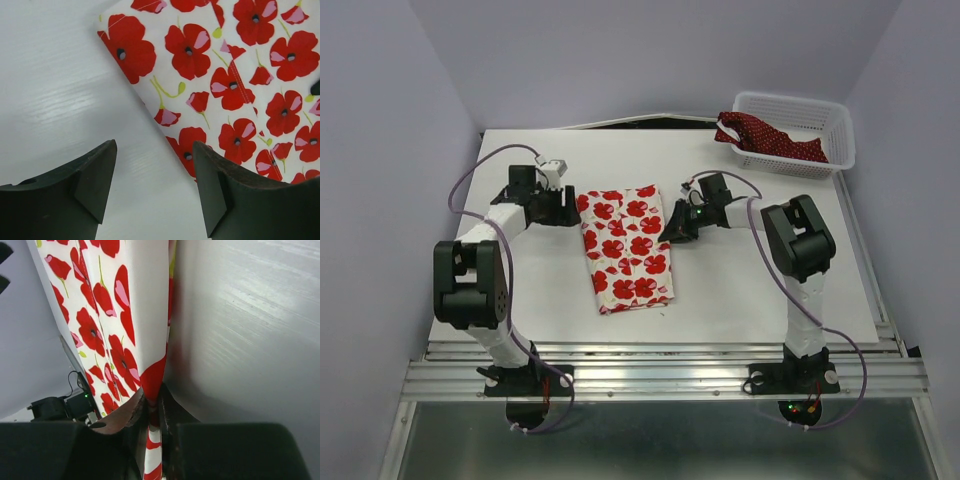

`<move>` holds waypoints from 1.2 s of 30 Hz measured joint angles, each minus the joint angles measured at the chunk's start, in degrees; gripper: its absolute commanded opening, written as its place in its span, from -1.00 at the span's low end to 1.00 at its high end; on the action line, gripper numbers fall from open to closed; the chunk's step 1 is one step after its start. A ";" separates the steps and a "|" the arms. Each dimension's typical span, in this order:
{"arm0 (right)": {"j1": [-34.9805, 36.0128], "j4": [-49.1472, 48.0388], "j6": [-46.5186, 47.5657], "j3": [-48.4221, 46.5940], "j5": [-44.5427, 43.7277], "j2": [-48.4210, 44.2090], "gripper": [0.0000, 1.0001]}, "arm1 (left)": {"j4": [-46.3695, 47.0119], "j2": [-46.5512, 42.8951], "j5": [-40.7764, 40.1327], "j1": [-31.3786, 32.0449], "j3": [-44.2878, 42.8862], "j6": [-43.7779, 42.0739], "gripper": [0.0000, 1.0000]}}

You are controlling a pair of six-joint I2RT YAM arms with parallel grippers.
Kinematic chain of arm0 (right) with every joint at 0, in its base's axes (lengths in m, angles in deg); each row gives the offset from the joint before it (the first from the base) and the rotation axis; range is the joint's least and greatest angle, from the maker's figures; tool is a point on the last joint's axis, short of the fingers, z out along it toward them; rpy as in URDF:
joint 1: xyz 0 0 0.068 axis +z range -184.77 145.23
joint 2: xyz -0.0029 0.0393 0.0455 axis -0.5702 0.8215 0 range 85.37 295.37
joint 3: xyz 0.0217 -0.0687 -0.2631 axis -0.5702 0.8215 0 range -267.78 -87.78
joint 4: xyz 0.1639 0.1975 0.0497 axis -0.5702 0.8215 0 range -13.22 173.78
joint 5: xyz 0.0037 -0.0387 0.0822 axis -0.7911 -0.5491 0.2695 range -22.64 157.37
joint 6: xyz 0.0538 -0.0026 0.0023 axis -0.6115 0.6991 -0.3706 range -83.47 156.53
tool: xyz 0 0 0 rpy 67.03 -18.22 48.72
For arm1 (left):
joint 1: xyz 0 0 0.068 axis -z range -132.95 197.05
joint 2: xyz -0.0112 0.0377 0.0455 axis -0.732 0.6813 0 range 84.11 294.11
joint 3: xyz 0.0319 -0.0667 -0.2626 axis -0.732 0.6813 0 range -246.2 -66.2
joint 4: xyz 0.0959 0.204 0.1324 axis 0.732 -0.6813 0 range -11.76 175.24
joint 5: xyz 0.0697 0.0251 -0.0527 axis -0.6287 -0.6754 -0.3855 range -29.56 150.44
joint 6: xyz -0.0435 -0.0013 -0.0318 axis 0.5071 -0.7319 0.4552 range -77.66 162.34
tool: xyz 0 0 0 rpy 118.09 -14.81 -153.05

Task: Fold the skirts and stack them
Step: Fold the skirt

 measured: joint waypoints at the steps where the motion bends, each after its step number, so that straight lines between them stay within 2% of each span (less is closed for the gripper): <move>1: 0.00 -0.13 -0.09 0.02 0.13 0.04 -0.65 | -0.04 1.53 0.72 -1.03 -0.37 0.85 0.46; 3: 0.02 -0.39 -0.44 0.04 0.35 0.04 -0.65 | 0.20 4.57 2.08 -2.93 -1.14 2.54 0.46; 7: 0.02 -1.18 -1.09 0.15 0.68 0.04 -0.96 | 0.15 8.83 3.63 -6.08 -1.38 4.90 0.46; 8: 0.02 -1.57 -1.62 0.28 0.98 0.04 -0.99 | 0.22 8.87 4.15 -6.14 -1.38 5.49 0.46; 16: 0.02 -6.71 -6.14 2.16 3.82 0.22 -0.99 | 1.66 7.54 8.04 -5.57 -1.36 6.64 0.43; 23: 0.00 -7.78 -6.16 3.26 5.38 2.03 -0.99 | 1.75 7.34 10.47 -5.57 -0.31 6.93 0.28; 25: 0.04 -7.98 -6.05 3.26 5.46 2.03 -0.99 | 1.79 7.34 10.91 -5.57 0.42 7.10 0.28; 28: 0.04 -8.24 -6.19 3.26 5.88 2.01 -0.99 | 1.68 7.30 10.71 -5.07 1.05 7.26 0.38; 31: 0.04 -9.01 -6.69 3.30 6.67 1.95 -0.96 | 1.44 5.68 7.74 -3.30 1.77 7.30 0.39; 36: 0.17 -11.67 -8.11 3.76 8.68 1.49 -0.53 | 0.76 1.57 1.44 2.69 2.08 7.76 0.43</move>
